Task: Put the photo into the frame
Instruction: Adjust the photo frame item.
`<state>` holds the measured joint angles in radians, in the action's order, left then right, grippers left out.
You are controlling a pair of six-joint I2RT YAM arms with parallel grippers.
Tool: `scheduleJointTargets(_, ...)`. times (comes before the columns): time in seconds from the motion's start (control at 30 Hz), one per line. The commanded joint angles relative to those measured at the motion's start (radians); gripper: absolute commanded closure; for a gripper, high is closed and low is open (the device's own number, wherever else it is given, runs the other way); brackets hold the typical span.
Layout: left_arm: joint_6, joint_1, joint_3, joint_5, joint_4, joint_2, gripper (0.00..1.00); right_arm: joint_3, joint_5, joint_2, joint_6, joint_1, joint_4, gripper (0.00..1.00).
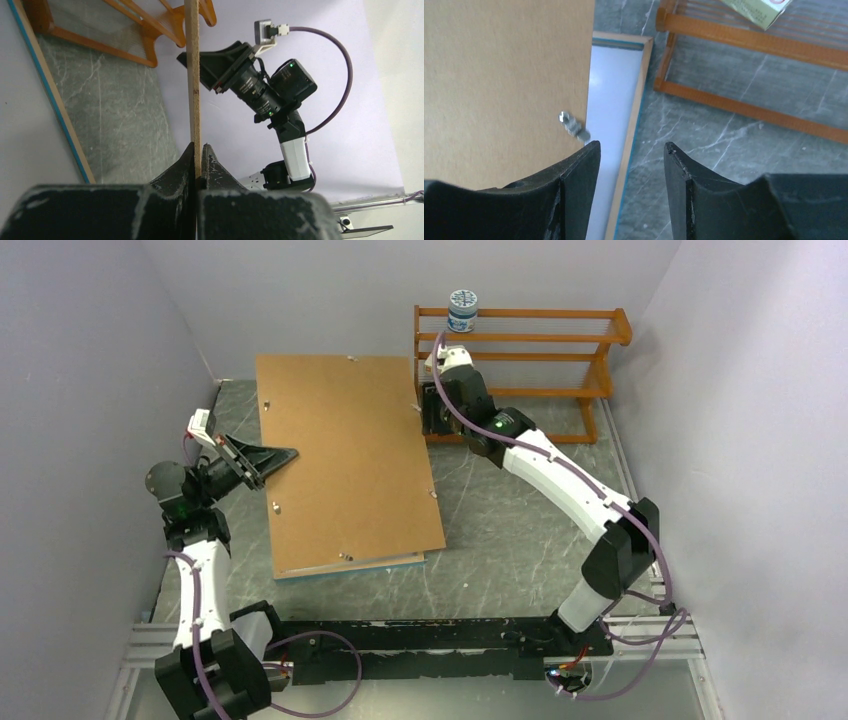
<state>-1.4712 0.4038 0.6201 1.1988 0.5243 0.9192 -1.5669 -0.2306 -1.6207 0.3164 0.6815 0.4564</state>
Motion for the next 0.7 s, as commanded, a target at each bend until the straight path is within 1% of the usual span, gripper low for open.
scheduleJointTargets(0.0, -0.027, -0.010, -0.018, 0.103, 0.022, -0.045, 0.97, -0.092, 0.002, -0.041, -0.063, -0.002, -0.106, 0.46)
scheduleJointTargets(0.1, -0.024, -0.010, -0.030, 0.109, 0.012, -0.055, 0.97, -0.122, 0.009, -0.070, -0.092, -0.008, -0.137, 0.43)
scheduleJointTargets(0.23, 0.020, -0.010, -0.030, 0.110, -0.046, -0.064, 0.97, -0.205, 0.025, -0.116, -0.066, -0.018, -0.073, 0.43)
scheduleJointTargets(0.33, 0.021, -0.010, -0.035, 0.110, -0.038, -0.061, 0.98, -0.199, 0.027, -0.123, -0.046, -0.025, -0.076, 0.39)
scheduleJointTargets(0.37, 0.011, -0.010, -0.038, 0.111, -0.024, -0.058, 0.98, -0.193, 0.029, -0.123, -0.038, -0.030, -0.078, 0.37)
scheduleJointTargets(0.4, -0.001, -0.010, -0.042, 0.111, -0.006, -0.054, 0.97, -0.189, 0.031, -0.126, -0.026, -0.038, -0.075, 0.33)
scheduleJointTargets(0.43, -0.011, -0.009, -0.044, 0.111, 0.009, -0.051, 0.97, -0.184, 0.023, -0.125, -0.007, -0.046, -0.072, 0.27)
scheduleJointTargets(0.5, -0.013, -0.009, -0.044, 0.110, 0.012, -0.047, 0.97, -0.172, 0.026, -0.120, 0.014, -0.068, -0.070, 0.20)
scheduleJointTargets(0.67, 0.001, -0.010, -0.031, 0.104, -0.002, -0.035, 0.97, -0.163, 0.045, -0.112, 0.028, -0.101, -0.055, 0.10)
